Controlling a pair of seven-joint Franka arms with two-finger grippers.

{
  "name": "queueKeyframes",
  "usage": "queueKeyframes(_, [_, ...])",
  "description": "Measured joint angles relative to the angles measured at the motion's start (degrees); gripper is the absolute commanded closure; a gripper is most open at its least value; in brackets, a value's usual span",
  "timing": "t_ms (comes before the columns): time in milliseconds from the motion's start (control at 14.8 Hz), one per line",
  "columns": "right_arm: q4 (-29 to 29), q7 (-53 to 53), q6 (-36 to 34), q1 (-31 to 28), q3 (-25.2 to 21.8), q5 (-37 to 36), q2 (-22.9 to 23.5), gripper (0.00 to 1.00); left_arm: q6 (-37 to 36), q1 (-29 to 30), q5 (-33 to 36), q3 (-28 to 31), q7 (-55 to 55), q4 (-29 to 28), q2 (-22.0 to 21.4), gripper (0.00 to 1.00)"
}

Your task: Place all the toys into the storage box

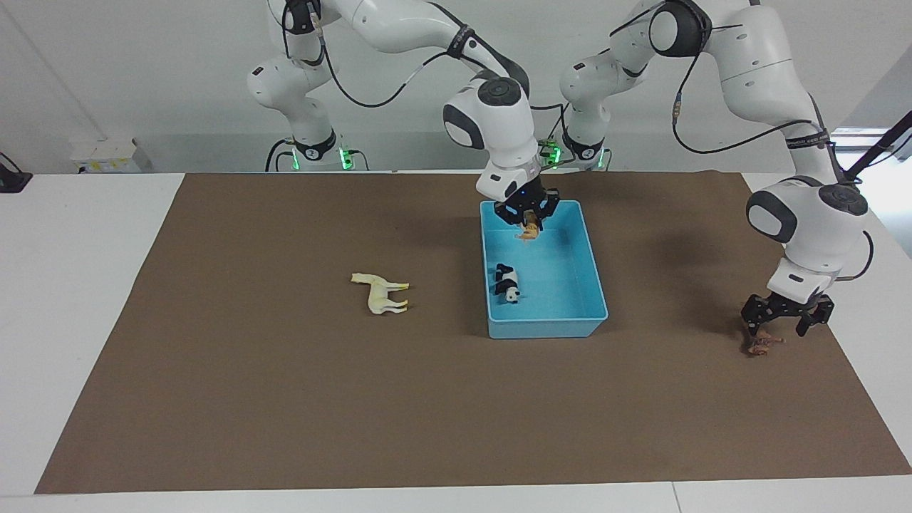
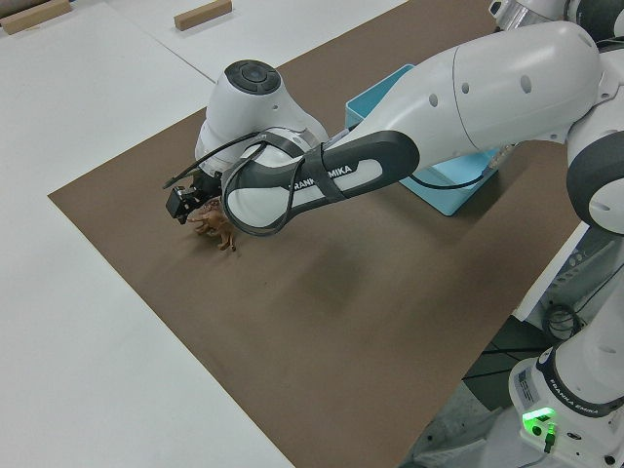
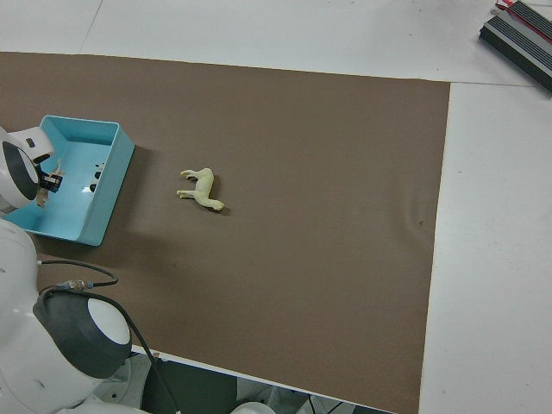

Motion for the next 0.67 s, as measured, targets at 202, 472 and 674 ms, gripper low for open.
queueKeyframes(202, [2.59, 8.16, -3.57, -0.05, -0.37, 0.0, 0.22, 0.0, 0.39, 0.01, 0.0, -0.16, -0.32, -1.33, -0.05, 0.0])
queueKeyframes(472, [10.23, 10.65, -18.53, -3.2, -2.5, -5.37, -0.96, 0.0, 1.56, 0.01, 0.0, -0.37, -0.42, -4.83, -0.29, 0.0])
queueKeyframes(674, [10.6, 7.05, -21.08, -9.7, -2.92, -12.19, -1.36, 0.0, 3.18, 0.01, 0.0, -0.37, -0.54, -6.13, -0.85, 0.53])
